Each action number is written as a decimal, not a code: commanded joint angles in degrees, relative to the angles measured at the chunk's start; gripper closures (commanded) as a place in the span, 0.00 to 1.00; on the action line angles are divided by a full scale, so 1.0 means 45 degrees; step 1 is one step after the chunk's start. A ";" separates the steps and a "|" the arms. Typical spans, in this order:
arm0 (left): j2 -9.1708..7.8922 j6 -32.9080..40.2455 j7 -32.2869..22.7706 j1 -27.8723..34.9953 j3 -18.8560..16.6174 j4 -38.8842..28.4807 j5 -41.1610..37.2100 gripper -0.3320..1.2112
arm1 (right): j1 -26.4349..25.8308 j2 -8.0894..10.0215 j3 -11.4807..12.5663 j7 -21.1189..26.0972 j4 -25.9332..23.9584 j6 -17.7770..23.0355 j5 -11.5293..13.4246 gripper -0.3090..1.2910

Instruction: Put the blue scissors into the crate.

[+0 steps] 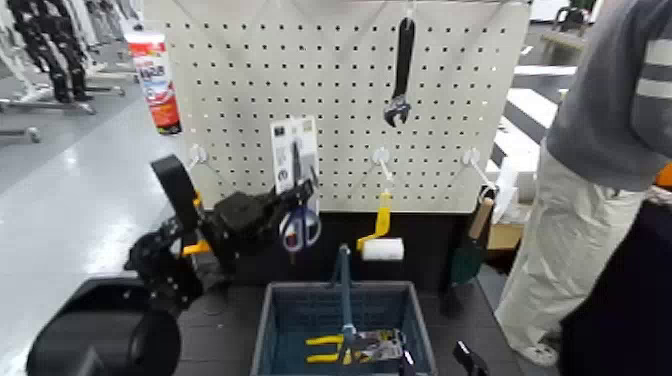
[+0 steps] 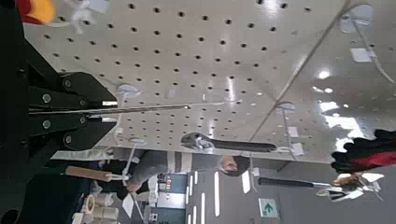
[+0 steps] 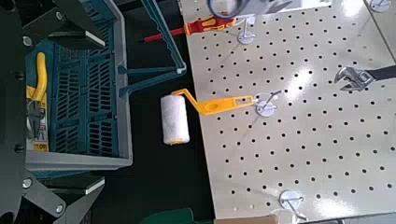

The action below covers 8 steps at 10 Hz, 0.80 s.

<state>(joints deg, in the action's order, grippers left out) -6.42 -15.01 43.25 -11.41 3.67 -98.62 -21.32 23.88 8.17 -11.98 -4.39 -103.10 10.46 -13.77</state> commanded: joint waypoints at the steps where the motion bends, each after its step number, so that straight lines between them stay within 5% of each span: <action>1: -0.0038 -0.0648 0.0017 0.0934 -0.0053 0.0099 0.0070 0.98 | 0.0005 0.0000 0.0025 -0.0020 0.0019 -0.0040 -0.0027 0.36; 8: 0.0079 -0.1000 0.0466 0.1696 0.0083 0.2052 0.0773 0.98 | 0.0005 -0.0019 0.0045 -0.0137 0.0039 -0.0059 -0.0085 0.36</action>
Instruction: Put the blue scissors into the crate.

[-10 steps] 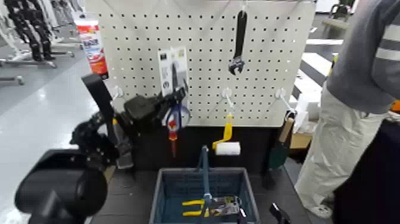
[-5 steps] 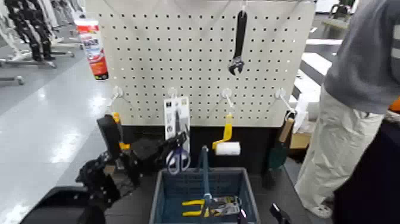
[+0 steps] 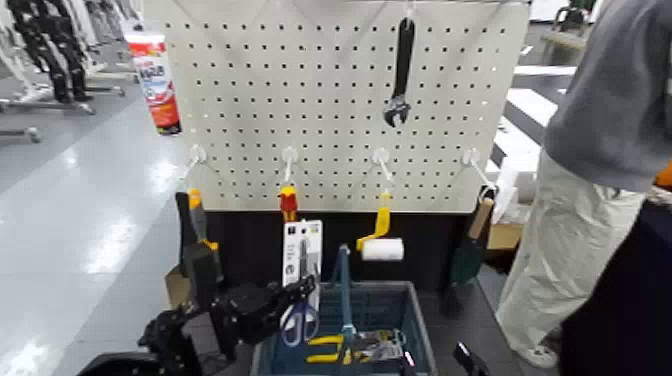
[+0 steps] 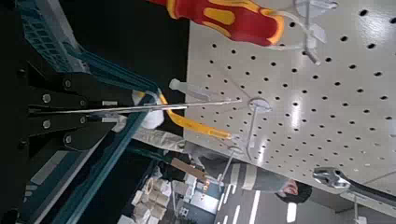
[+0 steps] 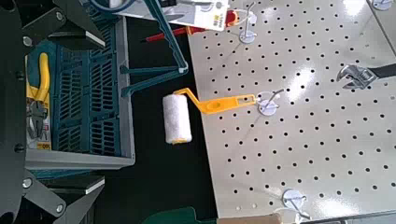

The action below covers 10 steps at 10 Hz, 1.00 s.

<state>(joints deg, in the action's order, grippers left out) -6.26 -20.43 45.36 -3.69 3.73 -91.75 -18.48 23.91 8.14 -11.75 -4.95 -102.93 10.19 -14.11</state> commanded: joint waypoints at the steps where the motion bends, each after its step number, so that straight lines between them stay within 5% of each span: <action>1: 0.0063 0.0380 0.0017 -0.0079 0.0148 0.0838 0.0220 0.98 | 0.0000 -0.0011 -0.0006 -0.0013 0.0002 0.0000 -0.0009 0.36; 6: 0.0083 0.0321 -0.0022 -0.0196 0.0382 0.1267 0.0435 0.96 | 0.0000 -0.0011 -0.0006 -0.0072 0.0002 0.0000 -0.0048 0.36; 8: 0.0083 0.0087 0.0017 -0.0216 0.0343 0.1209 0.0552 0.35 | 0.0000 -0.0011 -0.0006 -0.0072 0.0002 0.0000 -0.0067 0.36; 9: 0.0102 0.0067 0.0017 -0.0177 0.0265 0.1111 0.0610 0.17 | 0.0000 -0.0011 -0.0006 -0.0072 0.0002 0.0000 -0.0067 0.36; 10: 0.0122 0.0067 0.0017 -0.0196 0.0226 0.0955 0.0728 0.17 | 0.0020 0.0008 -0.0006 -0.0072 0.0002 0.0000 -0.0087 0.36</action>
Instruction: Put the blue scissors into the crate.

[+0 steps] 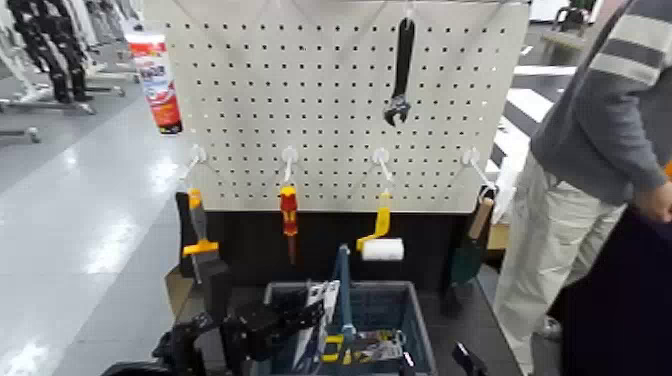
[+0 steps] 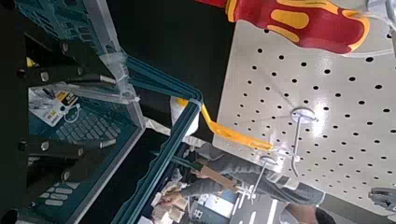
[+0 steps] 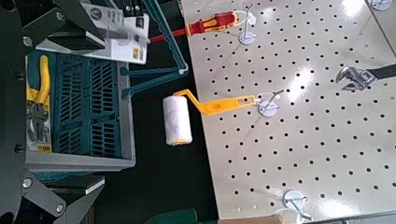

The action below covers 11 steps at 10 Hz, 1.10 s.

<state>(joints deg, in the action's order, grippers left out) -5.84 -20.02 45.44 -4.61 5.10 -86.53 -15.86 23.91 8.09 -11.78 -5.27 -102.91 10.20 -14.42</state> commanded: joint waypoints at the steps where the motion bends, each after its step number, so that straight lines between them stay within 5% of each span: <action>1: 0.0009 -0.0023 -0.0020 0.0009 -0.0098 -0.0342 0.0165 0.17 | 0.0020 0.0018 0.0001 -0.0001 -0.0003 0.0000 -0.0037 0.36; 6: 0.0165 0.0172 -0.0235 0.0576 -0.0430 -0.1416 0.0458 0.17 | 0.0039 0.0057 0.0001 -0.0001 -0.0003 0.0000 -0.0057 0.36; 9: 0.0380 0.1715 -0.3340 0.3154 -0.0976 -0.3955 0.2021 0.18 | 0.0137 0.0037 -0.0018 0.0370 -0.0139 -0.0117 0.0178 0.35; 11: 0.1278 0.3903 -0.5586 0.5009 -0.1191 -0.4326 0.2763 0.21 | 0.0410 -0.0002 0.0001 0.1132 -0.0569 -0.0527 0.0549 0.33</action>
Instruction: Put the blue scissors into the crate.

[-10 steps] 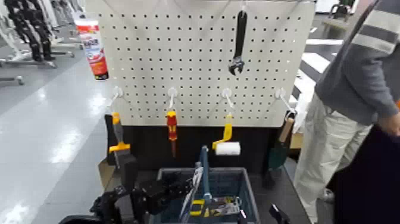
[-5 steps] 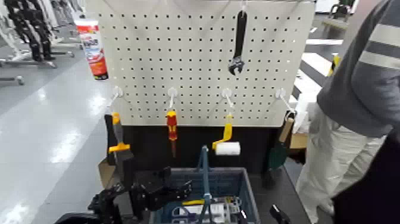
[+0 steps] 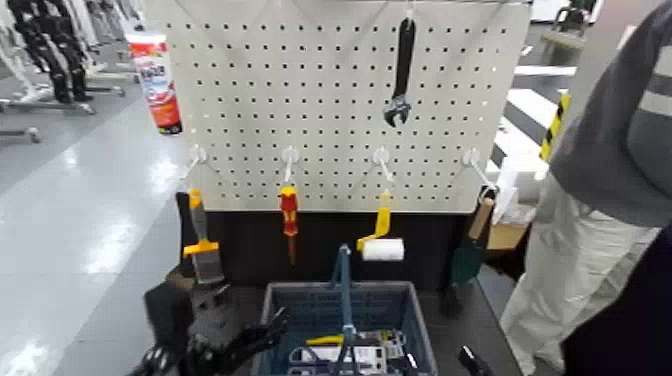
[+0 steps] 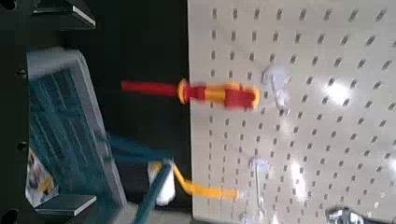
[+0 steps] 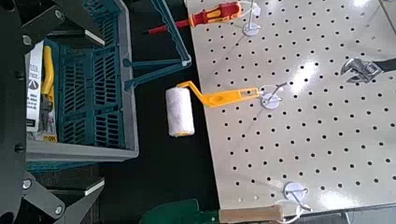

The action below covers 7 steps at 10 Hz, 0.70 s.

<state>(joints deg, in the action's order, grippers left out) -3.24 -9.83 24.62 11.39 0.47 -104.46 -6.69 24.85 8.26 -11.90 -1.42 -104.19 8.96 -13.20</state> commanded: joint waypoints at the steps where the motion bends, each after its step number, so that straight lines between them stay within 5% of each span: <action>1: 0.1033 0.2478 -0.1722 0.2039 -0.0066 -0.0282 0.0901 0.23 | 0.0260 -0.0038 0.0047 0.0276 -0.0284 -0.0253 0.0315 0.33; 3: 0.1365 0.3767 -0.3187 0.3035 0.0129 -0.0204 0.1135 0.27 | 0.0455 0.0001 0.0086 0.0647 -0.0421 0.0118 0.0667 0.32; 7: 0.1072 0.4490 -0.4496 0.3387 0.0656 0.0246 0.0569 0.30 | 0.0670 0.0079 0.0164 0.0705 -0.0538 0.0431 0.0940 0.32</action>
<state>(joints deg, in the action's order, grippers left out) -0.09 10.18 4.47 26.57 3.11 -103.41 -4.02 27.71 8.41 -11.26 1.78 -106.51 10.62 -9.15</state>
